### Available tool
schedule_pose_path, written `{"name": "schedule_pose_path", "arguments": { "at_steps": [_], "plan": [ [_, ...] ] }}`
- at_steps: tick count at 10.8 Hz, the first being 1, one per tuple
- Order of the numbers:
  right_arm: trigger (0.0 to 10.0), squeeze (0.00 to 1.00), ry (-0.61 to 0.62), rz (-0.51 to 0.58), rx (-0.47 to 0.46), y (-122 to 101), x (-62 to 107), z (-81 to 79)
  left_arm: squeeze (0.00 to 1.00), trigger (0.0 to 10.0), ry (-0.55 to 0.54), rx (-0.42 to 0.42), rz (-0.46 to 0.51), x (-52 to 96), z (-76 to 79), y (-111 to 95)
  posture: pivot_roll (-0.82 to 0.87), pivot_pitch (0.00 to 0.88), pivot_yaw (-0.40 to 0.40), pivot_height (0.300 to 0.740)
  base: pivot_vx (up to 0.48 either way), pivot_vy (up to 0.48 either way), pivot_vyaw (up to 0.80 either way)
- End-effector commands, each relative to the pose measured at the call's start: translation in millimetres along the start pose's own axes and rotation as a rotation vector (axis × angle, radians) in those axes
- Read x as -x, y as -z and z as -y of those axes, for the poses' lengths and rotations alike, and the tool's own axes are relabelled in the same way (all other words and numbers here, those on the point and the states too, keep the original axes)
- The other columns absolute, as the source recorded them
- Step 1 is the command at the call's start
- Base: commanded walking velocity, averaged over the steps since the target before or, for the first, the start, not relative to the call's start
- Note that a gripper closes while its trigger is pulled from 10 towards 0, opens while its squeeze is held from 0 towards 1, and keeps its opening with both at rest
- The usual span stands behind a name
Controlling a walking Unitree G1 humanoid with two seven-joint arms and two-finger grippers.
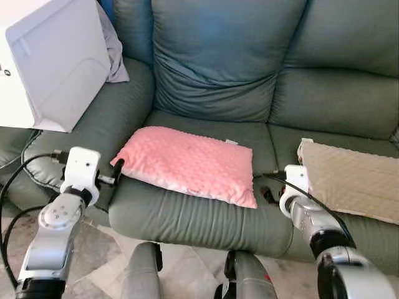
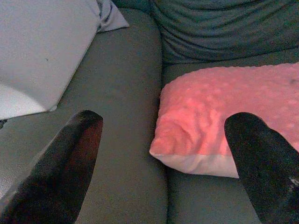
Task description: Move the pillow to the sofa
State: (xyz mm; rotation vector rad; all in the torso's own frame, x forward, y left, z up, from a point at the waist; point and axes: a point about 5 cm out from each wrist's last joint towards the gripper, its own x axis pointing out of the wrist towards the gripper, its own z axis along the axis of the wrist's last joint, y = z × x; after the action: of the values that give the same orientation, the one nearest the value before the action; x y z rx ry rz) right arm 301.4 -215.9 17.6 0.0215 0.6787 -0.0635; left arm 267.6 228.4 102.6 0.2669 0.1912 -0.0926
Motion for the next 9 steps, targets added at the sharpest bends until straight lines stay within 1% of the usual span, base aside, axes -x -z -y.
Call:
{"name": "schedule_pose_path", "arguments": {
  "at_steps": [1,2,3,4,5,6,7,8,9],
  "plan": [
    [10.0,1.0,0.01,0.024,0.023,-0.5,4.8,-1.5,0.0,10.0,0.0,0.006,-0.002,-3.7,2.2,1.0,0.06,0.018,-0.032,0.638,0.0,0.0,0.0],
    [10.0,1.0,0.004,0.058,0.03,0.5,10.3,-5.3,0.0,10.0,0.001,0.015,0.005,-7.5,4.3,-0.2,0.05,0.005,-0.03,0.638,0.0,0.0,0.0],
    [10.0,1.0,-0.003,0.184,0.074,1.0,29.2,-15.7,0.0,10.0,0.033,0.068,0.057,-12.1,12.0,-8.0,0.03,0.0,-0.027,0.638,0.0,0.0,0.0],
    [10.0,1.0,-0.003,0.301,0.109,0.5,47.0,-24.5,0.0,10.0,0.125,0.134,0.132,-10.7,25.2,-17.7,0.01,0.0,-0.025,0.638,0.0,0.0,0.0],
    [10.0,1.0,0.007,0.399,0.137,-0.9,61.0,-28.8,0.0,10.0,0.214,0.159,0.174,-5.5,37.8,-22.3,0.0,0.0,-0.024,0.638,0.0,0.0,0.0],
    [10.0,0.65,0.025,0.438,0.152,-1.3,69.6,-29.7,0.0,10.0,0.255,0.151,0.185,-2.9,44.9,-20.5,-0.01,0.0,-0.021,0.638,0.0,0.0,0.0],
    [10.0,0.0,0.04,0.512,0.113,-7.1,82.5,-31.6,0.0,10.0,0.288,0.113,0.192,0.0,53.6,-18.7,-0.03,0.0,-0.007,0.638,0.0,0.0,0.0],
    [10.0,0.0,0.047,0.594,0.069,-16.5,92.4,-33.0,0.0,10.0,0.295,0.111,0.202,-2.1,57.7,-18.4,-0.04,0.0,-0.003,0.638,0.0,0.0,0.0],
    [10.0,0.0,0.042,0.659,0.05,-28.2,95.9,-36.1,0.0,10.0,0.28,0.129,0.22,-9.3,60.3,-21.4,-0.05,0.0,0.001,0.638,0.0,0.0,0.0]
  ]
}}
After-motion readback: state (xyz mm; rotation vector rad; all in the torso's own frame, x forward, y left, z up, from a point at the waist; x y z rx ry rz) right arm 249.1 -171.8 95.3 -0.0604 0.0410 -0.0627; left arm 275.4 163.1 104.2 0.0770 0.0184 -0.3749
